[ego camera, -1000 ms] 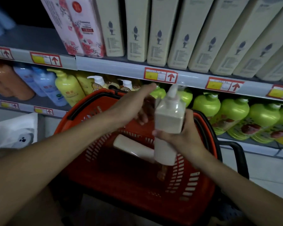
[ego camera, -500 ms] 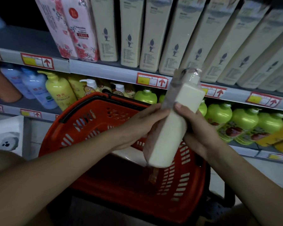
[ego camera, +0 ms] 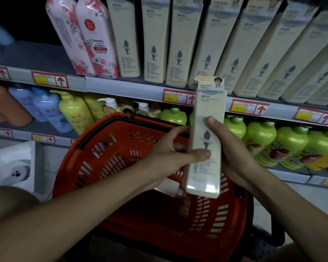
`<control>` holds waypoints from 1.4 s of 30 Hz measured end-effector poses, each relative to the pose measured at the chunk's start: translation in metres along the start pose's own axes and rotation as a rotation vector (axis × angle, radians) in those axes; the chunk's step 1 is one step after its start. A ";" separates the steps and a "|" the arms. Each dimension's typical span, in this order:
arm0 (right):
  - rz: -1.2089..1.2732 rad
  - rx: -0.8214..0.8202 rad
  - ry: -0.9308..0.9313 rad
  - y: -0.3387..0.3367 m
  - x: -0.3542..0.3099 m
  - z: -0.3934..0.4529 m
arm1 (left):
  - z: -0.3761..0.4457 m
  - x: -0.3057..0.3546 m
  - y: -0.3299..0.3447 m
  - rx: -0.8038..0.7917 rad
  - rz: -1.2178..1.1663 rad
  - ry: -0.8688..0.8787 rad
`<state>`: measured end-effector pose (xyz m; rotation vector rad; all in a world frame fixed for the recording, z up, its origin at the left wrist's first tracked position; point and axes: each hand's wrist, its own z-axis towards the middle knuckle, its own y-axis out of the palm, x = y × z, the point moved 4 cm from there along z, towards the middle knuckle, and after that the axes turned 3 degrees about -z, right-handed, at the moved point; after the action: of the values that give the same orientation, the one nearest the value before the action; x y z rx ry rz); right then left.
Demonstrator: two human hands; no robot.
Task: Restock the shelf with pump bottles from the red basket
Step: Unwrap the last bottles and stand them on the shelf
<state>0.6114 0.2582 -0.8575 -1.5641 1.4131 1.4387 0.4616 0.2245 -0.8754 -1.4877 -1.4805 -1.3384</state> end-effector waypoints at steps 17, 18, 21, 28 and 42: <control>-0.235 0.387 -0.648 -0.078 -0.224 -0.154 | -0.016 0.211 0.174 -0.222 0.351 0.652; -0.273 0.415 -0.695 -0.090 -0.246 -0.162 | -0.011 0.226 0.195 -0.225 0.371 0.709; -0.395 0.478 -0.828 -0.122 -0.304 -0.182 | 0.002 0.270 0.255 -0.210 0.445 0.889; -0.696 0.574 -1.098 -0.194 -0.395 -0.184 | 0.055 0.340 0.365 -0.045 0.469 1.162; -0.799 0.726 -1.110 -0.282 -0.433 -0.093 | 0.141 0.340 0.418 0.211 0.646 1.062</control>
<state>0.9670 0.3825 -0.4923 -0.5136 0.4159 0.8418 0.8432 0.3959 -0.5069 -0.7494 -0.3832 -1.1811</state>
